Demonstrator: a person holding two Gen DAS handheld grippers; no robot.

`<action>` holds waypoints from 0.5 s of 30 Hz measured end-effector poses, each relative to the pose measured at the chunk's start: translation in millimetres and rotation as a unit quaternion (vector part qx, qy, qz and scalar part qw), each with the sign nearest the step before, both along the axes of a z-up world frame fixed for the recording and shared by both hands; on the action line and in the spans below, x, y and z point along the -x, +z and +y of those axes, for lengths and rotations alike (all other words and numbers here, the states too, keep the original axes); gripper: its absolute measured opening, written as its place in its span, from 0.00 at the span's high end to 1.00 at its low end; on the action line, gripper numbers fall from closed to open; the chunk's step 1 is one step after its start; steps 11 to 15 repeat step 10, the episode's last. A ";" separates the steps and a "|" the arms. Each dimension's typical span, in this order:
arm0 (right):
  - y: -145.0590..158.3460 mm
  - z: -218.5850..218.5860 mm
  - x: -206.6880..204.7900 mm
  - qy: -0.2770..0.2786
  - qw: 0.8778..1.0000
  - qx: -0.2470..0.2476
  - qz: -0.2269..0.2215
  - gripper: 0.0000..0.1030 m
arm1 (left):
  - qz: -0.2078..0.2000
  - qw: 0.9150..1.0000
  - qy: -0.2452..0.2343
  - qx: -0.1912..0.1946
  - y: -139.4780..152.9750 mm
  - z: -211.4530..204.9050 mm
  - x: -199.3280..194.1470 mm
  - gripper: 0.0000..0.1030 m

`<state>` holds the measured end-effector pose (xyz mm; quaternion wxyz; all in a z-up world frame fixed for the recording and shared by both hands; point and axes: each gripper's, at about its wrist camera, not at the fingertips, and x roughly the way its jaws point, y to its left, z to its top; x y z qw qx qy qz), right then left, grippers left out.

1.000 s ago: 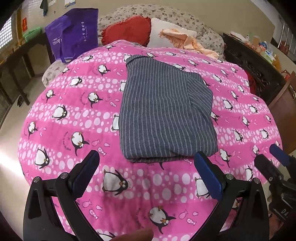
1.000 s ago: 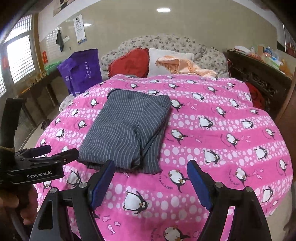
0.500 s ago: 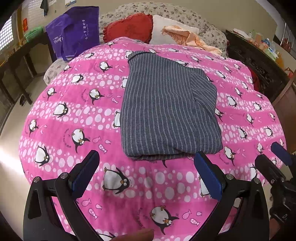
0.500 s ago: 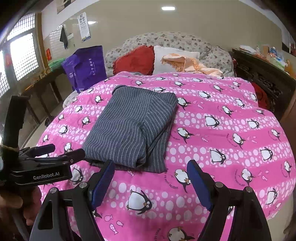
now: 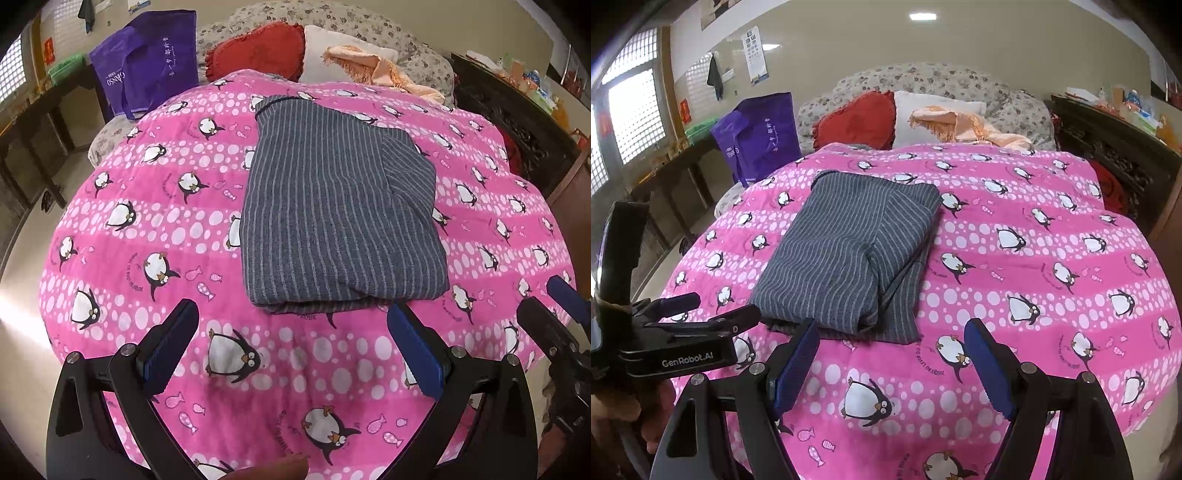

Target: Fold large clothes

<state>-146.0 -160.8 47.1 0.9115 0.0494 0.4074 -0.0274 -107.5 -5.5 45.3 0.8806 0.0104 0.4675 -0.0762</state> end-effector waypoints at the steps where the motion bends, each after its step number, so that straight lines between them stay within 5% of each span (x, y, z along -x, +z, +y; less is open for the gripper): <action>1: -1.5 -0.2 -1.5 0.001 1.000 -0.001 0.003 0.24 | 0.001 1.000 0.001 0.000 -0.8 0.4 -1.0 0.01; 15: -10.1 -0.8 -12.3 0.010 1.000 -0.001 0.011 0.24 | -0.016 1.000 -0.015 0.009 -5.3 -6.6 -4.8 0.01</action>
